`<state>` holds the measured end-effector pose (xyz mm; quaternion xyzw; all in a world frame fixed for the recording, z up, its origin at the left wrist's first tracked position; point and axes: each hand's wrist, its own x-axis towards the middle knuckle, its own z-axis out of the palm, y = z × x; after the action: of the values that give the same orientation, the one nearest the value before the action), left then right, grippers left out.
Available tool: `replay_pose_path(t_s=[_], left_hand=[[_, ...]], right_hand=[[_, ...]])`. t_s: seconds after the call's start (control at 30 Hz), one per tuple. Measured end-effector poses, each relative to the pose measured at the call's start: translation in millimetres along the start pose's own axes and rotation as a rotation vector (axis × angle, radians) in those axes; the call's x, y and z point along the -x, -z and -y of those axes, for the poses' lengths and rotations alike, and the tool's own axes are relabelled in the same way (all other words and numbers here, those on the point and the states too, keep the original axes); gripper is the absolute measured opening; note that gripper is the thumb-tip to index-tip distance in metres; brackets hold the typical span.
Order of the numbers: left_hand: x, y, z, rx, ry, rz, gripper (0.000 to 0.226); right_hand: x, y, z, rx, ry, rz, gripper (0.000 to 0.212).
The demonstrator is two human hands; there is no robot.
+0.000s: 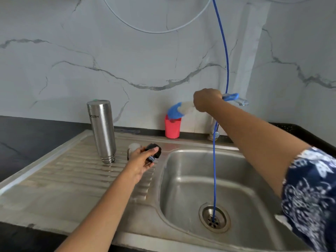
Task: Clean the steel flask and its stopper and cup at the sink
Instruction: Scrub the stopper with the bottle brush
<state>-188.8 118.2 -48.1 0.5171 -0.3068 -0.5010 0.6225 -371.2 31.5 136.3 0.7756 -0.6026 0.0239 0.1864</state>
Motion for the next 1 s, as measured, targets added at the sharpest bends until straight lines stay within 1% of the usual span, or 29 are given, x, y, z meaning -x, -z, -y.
replay_pose_path(t_s=[0.07,0.17,0.2,0.27,0.33,0.53,0.67,0.9,1.0], left_hand=[[-2,3,1,0.081,0.037,0.013,0.014],[-6,7,-1,0.217,0.072,-0.025,0.013],[-8,8,-2,0.26,0.082,-0.039,0.014],[-9,12,-2,0.334,0.092,-0.049,0.015],[-9,14,-3,0.375,0.09,-0.045,0.018],[-6,10,0,0.403,0.091,-0.04,0.023],[-3,5,3,0.421,0.098,-0.047,0.025],[7,-11,3,0.455,0.132,-0.063,0.034],[13,-19,1,0.455,0.151,-0.056,0.035]], right_hand=[[-14,0,3,0.023,0.024,0.037,0.022],[-28,0,9,0.036,0.041,0.072,0.011],[-32,0,11,0.045,0.043,0.077,0.012],[-37,-2,14,0.066,0.054,0.083,0.02],[-42,-2,15,0.087,0.067,0.077,0.023],[-46,8,4,0.103,0.074,0.078,0.019],[-38,16,-10,0.041,0.055,0.043,0.008],[-12,19,-33,-0.053,-0.01,-0.038,0.018],[12,13,-51,-0.153,-0.043,-0.072,0.023]])
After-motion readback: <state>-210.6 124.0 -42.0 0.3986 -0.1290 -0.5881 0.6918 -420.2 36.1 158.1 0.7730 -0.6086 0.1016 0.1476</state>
